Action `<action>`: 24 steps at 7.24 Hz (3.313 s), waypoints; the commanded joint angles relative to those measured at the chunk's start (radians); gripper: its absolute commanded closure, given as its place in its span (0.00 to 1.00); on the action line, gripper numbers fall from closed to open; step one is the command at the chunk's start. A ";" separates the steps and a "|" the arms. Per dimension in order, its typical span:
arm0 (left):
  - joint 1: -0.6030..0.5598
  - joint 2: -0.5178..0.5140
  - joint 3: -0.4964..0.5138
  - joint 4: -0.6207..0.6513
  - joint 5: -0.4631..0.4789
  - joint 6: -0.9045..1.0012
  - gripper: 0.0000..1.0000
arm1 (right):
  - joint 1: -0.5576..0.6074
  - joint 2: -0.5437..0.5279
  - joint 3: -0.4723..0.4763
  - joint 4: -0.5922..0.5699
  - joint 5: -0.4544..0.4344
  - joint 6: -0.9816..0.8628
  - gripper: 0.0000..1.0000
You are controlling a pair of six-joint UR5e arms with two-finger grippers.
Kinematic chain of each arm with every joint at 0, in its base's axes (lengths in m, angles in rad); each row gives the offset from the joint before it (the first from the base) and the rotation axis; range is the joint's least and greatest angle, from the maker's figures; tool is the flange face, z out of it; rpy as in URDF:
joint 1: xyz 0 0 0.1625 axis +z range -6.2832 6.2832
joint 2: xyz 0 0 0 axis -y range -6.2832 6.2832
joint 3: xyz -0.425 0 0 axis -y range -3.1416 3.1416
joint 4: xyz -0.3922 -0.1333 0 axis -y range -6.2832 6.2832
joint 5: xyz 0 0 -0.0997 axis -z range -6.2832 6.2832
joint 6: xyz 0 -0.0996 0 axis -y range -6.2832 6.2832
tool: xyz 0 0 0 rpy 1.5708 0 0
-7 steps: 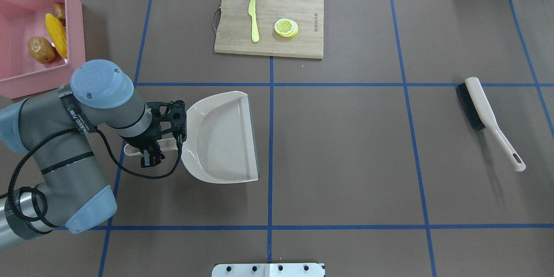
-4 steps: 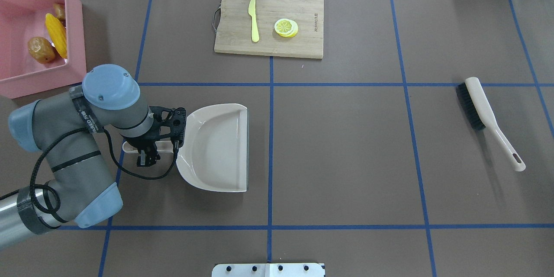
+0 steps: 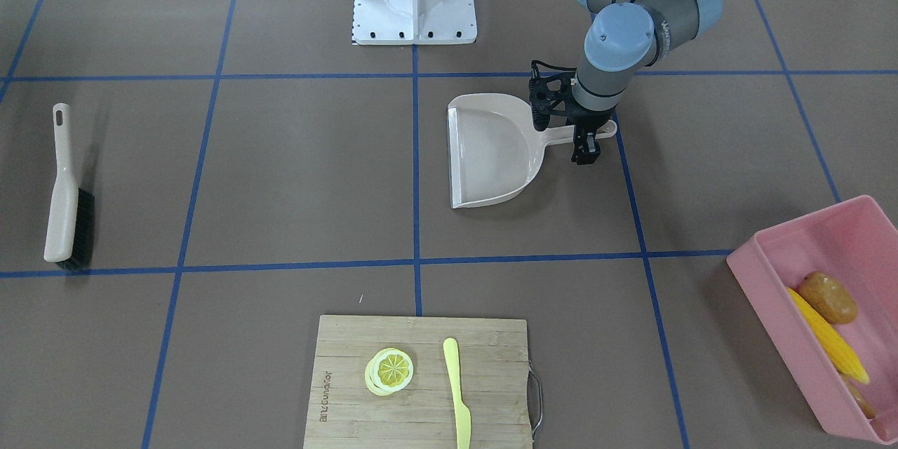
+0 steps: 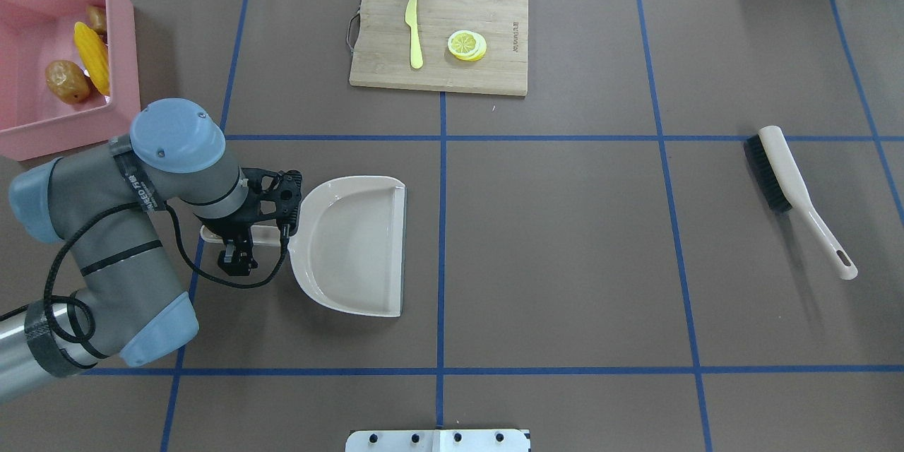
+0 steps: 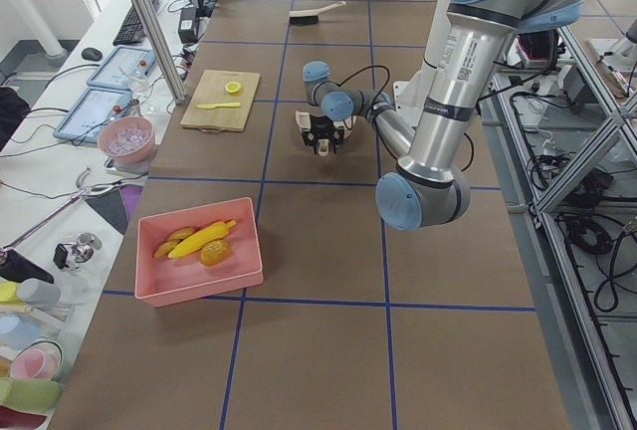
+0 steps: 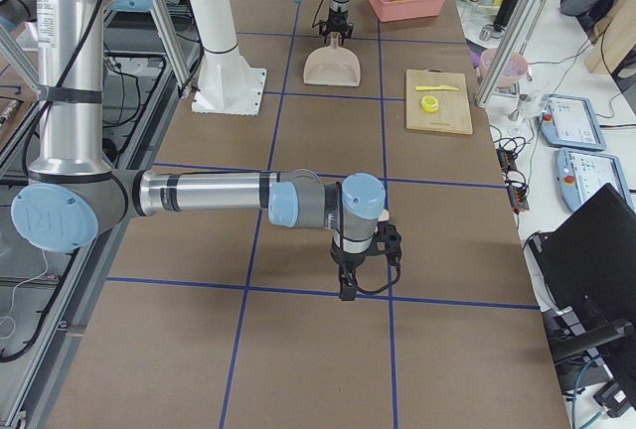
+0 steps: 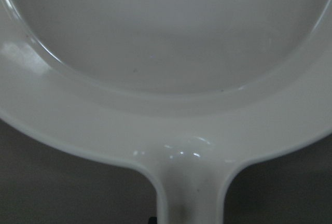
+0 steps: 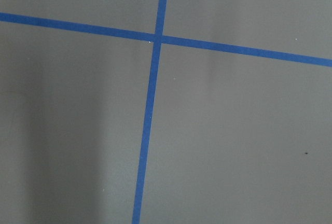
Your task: Sweep and dump trash into bin
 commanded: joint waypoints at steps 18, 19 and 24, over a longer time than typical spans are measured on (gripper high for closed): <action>-0.956 0.299 0.117 0.361 -0.376 -0.528 0.01 | 0.002 0.000 0.001 0.000 0.008 0.000 0.00; -0.956 0.343 0.150 0.243 -0.374 -0.529 0.01 | 0.000 0.000 0.001 0.000 0.008 0.000 0.00; -0.955 0.363 0.194 0.155 -0.374 -0.528 0.01 | 0.002 0.000 0.001 0.000 0.008 0.000 0.00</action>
